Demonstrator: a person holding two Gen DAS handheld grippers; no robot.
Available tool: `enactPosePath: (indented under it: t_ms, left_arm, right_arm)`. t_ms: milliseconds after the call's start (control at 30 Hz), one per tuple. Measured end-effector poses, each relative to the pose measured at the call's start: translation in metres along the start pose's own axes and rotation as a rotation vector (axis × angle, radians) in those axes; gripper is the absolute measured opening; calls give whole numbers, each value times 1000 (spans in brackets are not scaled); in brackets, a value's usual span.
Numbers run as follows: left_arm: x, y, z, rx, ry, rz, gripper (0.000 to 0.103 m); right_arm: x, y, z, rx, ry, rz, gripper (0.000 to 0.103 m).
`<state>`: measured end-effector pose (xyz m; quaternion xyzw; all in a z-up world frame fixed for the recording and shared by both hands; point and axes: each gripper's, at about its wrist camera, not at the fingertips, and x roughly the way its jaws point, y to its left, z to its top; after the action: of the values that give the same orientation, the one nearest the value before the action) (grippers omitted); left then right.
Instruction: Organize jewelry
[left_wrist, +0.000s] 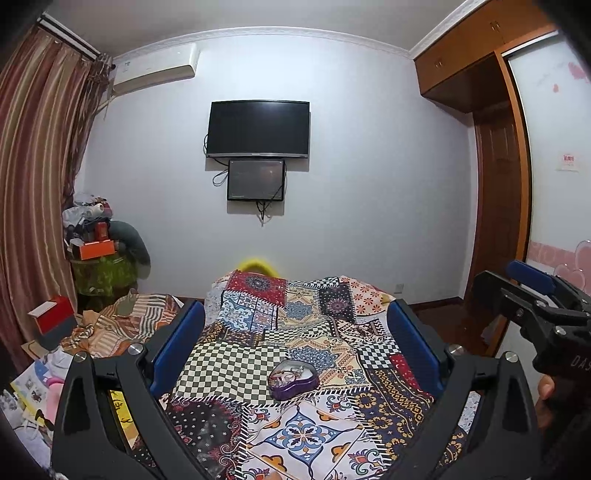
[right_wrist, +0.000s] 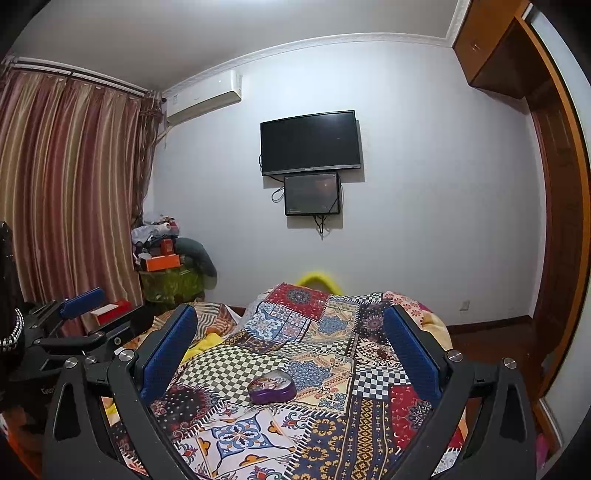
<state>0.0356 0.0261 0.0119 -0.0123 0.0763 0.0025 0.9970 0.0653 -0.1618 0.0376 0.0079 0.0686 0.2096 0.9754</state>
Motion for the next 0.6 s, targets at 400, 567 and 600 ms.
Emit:
enactPosePath:
  t_ms: [400,567,600]
  left_arm:
    - [-2,1,-1,-8,4,-12,99]
    - [-3,1,-1,-5,-4,-7,99]
    - [-2,1,-2,-5,-4,-6,99]
  right_arm:
    - [-1,0,0,2,-5,-8,100]
    - [2,-2,-1,7,1,-12,100]
    - [3,-2,-2,9,3,-11,100]
